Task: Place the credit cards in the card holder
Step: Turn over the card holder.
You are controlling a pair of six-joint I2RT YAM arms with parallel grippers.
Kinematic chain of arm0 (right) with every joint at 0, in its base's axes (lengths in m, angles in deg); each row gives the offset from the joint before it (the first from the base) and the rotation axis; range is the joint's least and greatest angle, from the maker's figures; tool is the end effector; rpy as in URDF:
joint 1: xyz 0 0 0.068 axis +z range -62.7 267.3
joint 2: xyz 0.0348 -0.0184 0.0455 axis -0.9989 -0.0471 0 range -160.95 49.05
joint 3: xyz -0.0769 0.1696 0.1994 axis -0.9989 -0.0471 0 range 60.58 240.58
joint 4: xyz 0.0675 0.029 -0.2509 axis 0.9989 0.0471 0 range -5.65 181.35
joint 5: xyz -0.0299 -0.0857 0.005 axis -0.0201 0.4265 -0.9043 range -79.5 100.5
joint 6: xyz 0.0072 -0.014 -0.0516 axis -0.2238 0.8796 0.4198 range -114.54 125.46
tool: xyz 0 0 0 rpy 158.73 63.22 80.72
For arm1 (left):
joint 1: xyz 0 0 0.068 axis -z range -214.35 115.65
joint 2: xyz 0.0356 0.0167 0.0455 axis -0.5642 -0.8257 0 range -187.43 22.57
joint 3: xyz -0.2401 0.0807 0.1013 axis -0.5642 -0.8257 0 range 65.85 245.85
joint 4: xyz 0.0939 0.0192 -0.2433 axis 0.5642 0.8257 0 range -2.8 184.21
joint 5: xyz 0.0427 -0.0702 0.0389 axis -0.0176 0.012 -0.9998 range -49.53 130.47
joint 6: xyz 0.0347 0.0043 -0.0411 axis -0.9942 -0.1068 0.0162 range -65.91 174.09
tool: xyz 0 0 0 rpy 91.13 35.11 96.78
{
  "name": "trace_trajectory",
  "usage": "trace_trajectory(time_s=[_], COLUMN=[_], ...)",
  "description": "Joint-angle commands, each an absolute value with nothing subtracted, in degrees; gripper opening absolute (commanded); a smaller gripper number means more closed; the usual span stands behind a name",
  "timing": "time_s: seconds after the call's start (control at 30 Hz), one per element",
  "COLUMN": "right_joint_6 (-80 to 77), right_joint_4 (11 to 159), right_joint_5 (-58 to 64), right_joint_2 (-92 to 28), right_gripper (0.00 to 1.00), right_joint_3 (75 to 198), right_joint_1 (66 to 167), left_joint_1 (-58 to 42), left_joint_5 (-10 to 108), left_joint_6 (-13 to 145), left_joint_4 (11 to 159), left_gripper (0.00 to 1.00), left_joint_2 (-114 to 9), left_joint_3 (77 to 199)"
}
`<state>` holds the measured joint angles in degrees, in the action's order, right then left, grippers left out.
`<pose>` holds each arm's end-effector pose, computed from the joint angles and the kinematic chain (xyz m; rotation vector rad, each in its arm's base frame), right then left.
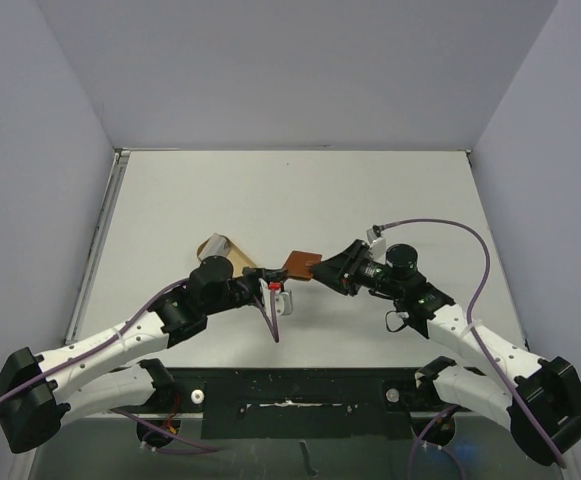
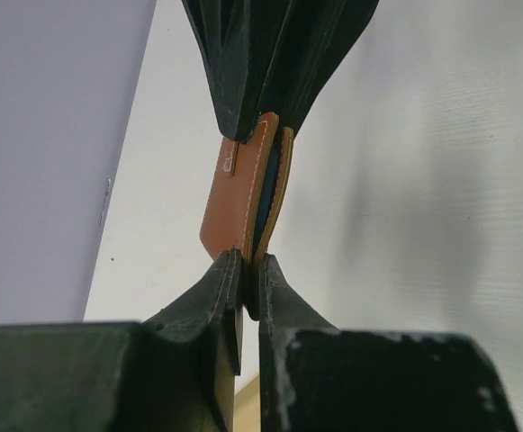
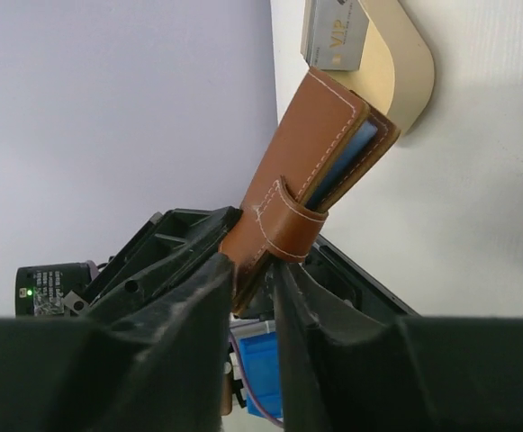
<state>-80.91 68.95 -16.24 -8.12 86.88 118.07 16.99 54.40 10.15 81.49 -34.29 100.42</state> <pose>0.1807 0.1262 0.2329 0.6815 2.1550 1.7198 0.1365 -0.1843 0.2660 1.4849 1.1253 -0.3154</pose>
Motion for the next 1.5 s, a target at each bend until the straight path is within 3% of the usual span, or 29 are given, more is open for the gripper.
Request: trace_trajectory(time_s=[0.0, 0.13, 0.27, 0.47, 0.6, 0.7, 0.87, 1.13, 1.27, 1.4, 1.47], right_joint_6=[-71.5, -60.36, -46.38, -20.63, -13.68, -9.58, -6.27, -5.98, -7.02, -9.39, -11.29], right_joint_4=[76.22, 87.2, 91.01, 92.49, 84.98, 81.64, 81.66, 81.93, 79.19, 77.17, 77.03], right_joint_5=[-14.49, -5.4, -1.25, -3.5, -14.6, -21.27, -20.41, -28.29, -32.69, -33.94, -32.9], right_joint_2=[-5.19, 0.64, 5.05, 6.4, 9.74, 11.96, 11.86, 2.87, 0.57, -0.34, -0.19], right_gripper=[0.35, 0.58, 0.65, 0.66, 0.67, 0.71, 0.78, 0.76, 0.65, 0.2, 0.06], right_joint_3=[92.62, 94.75, 95.2, 96.1, 93.38, 92.17, 92.53, 96.51, 95.28, 94.92, 95.3], right_joint_1=[118.76, 118.64, 118.69, 118.67, 118.76, 118.85, 118.91, 119.29, 119.46, 119.46, 119.42], left_joint_1=[17.25, 17.26, 17.14, 17.0, 16.98, 16.85, 16.73, 16.49, 16.4, 16.03, 14.93], left_joint_5=[55.98, 54.4, 53.37, 52.02, 54.79, 55.43, 58.86, 65.92, 67.1, 65.64, 61.82], left_joint_6=[13.8, 25.75, 41.19, 59.34, 66.93, 68.4, 70.02, 71.21, 72.37, 73.0, 74.05], left_joint_4=[78.06, 78.1, 79.48, 85.06, 84.48, 87.78, 90.01, 90.16, 89.33, 89.88, 92.08], left_gripper=[0.0, 0.0, 0.0, 0.0, 0.0, 0.0, 0.0, 0.0, 0.0, 0.0, 0.18], left_joint_2=[-33.47, -33.58, -33.21, -32.65, -31.19, -31.41, -31.88, -35.66, -37.06, -36.98, -36.53], left_joint_3=[103.3, 105.82, 108.48, 110.29, 109.29, 110.58, 111.22, 112.58, 112.88, 113.6, 114.38])
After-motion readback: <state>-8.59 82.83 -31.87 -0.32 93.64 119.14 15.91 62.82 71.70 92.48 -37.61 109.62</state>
